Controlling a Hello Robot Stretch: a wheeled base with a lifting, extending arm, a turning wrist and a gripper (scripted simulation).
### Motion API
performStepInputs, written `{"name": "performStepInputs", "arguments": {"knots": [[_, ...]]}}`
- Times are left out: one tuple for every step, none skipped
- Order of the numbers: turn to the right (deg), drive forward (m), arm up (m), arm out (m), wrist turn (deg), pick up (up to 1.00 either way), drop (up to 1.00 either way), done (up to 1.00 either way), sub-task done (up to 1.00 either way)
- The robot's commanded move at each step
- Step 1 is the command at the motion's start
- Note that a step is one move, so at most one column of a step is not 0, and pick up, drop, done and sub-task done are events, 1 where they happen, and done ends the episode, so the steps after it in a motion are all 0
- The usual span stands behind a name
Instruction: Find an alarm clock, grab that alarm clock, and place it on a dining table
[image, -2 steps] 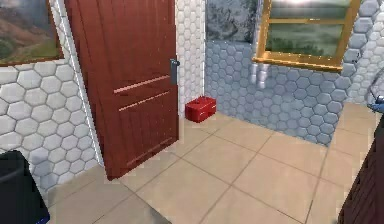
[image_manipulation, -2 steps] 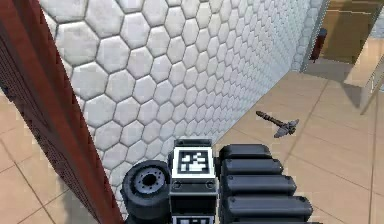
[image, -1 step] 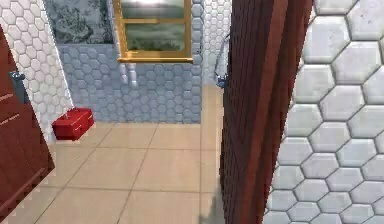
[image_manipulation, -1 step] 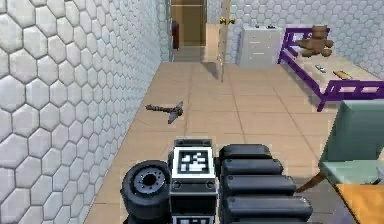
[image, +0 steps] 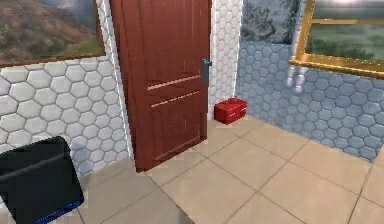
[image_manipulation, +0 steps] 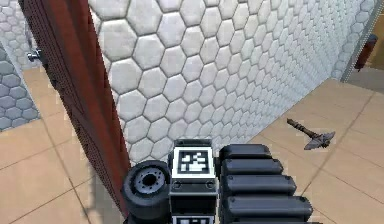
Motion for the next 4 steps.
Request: {"name": "performStepInputs", "arguments": {"knots": [[-39.0, 0.0, 0.0, 0.0, 0.0, 0.0, 0.0, 0.0, 0.0], [45.0, 0.0, 0.0, 0.0, 0.0, 0.0, 0.0, 0.0, 0.0], [36.0, 0.0, 0.0, 0.0, 0.0, 0.0, 0.0, 0.0, 0.0], [-45.0, 0.0, 0.0, 0.0, 0.0, 0.0, 0.0, 0.0, 0.0]]}}
